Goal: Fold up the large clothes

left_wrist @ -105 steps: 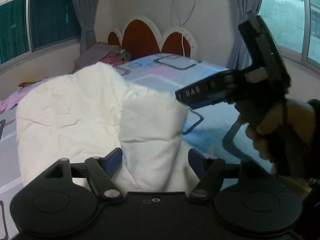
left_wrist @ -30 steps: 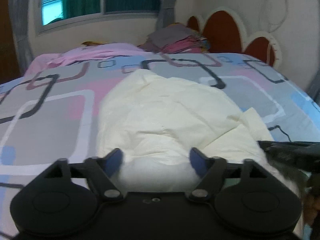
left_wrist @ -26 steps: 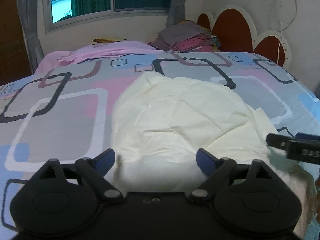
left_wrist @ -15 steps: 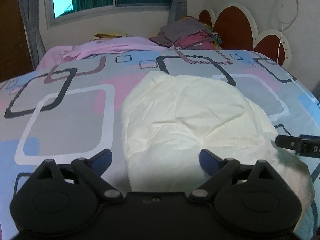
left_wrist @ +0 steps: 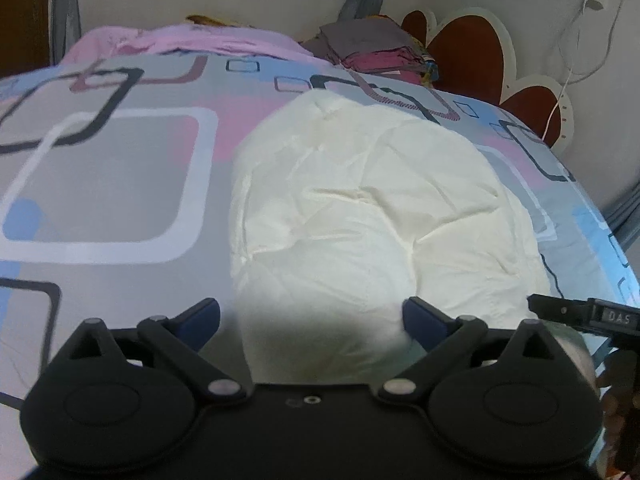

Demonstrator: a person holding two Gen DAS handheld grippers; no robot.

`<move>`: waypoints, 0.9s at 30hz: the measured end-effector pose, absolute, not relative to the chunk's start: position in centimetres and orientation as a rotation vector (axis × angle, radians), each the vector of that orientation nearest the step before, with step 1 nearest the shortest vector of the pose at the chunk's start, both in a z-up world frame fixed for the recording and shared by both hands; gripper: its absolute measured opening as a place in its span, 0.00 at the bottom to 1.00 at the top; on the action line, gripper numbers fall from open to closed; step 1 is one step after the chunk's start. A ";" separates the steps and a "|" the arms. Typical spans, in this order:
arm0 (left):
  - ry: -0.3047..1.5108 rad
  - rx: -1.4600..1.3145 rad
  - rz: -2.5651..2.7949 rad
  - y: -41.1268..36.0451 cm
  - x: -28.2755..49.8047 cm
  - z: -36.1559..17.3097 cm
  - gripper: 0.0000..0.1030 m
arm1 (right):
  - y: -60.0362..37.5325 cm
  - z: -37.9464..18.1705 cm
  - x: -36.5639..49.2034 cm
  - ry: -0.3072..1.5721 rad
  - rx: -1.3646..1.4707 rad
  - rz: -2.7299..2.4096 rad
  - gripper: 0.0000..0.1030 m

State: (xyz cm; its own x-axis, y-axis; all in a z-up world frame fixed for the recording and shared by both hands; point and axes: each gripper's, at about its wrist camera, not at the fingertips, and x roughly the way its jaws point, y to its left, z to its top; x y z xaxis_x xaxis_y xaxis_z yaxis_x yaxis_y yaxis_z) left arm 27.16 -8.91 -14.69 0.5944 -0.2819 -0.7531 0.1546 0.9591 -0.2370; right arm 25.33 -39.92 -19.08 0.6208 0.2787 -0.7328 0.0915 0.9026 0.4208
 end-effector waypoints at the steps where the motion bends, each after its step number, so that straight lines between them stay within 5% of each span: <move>1: 0.906 -0.162 -0.259 -8.9 27.2 -14.9 0.96 | -40.1 -19.3 25.5 0.909 0.470 0.115 1.00; 8: 0.872 -0.104 -0.264 -10.5 26.8 -14.9 0.93 | -40.3 -16.1 24.9 0.777 0.366 0.053 1.00; 17: 0.861 -0.068 -0.263 -12.1 26.7 -15.3 0.92 | -39.9 -20.7 26.2 0.877 0.452 0.023 1.00; 27: 0.905 -0.080 -0.302 -9.0 26.5 -13.8 0.94 | -42.2 -18.7 26.4 0.921 0.537 0.201 1.00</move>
